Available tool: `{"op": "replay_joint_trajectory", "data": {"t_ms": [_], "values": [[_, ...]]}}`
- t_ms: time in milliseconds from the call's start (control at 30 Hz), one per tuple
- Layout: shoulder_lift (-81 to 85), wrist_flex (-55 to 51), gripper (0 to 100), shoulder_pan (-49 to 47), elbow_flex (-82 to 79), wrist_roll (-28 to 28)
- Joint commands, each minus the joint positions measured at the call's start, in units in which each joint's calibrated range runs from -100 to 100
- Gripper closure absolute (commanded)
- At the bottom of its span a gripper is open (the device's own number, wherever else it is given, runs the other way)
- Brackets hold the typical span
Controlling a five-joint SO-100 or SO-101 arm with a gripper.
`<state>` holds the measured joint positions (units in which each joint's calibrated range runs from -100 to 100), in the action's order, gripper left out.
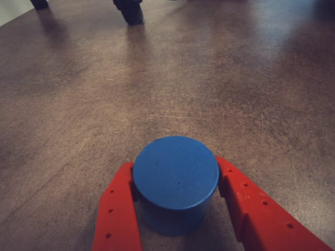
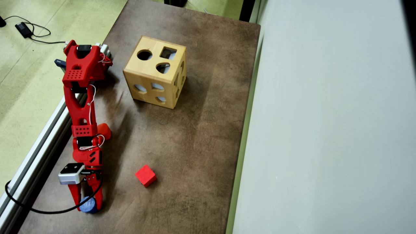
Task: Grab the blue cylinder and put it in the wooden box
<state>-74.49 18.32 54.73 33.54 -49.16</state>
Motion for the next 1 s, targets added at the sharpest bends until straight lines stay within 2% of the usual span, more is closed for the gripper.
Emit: {"op": "replay_joint_trajectory", "data": {"t_ms": [0, 233, 300, 400, 533, 667, 800, 967], "values": [[7.6, 1.1, 98, -0.4, 2.6, 0.4], [21.3, -0.5, 98, 0.3, 2.1, 7.7], [23.0, -4.4, 98, 0.4, 2.0, 8.4], [27.6, -17.5, 98, 1.2, 2.0, 8.6], [35.3, -43.9, 98, 1.2, 2.1, 8.9], [43.9, -67.5, 98, -0.1, 2.1, 13.0], [51.8, -82.5, 98, -4.8, 2.1, 15.5], [61.5, -91.7, 98, -11.3, 2.1, 17.8]]}}
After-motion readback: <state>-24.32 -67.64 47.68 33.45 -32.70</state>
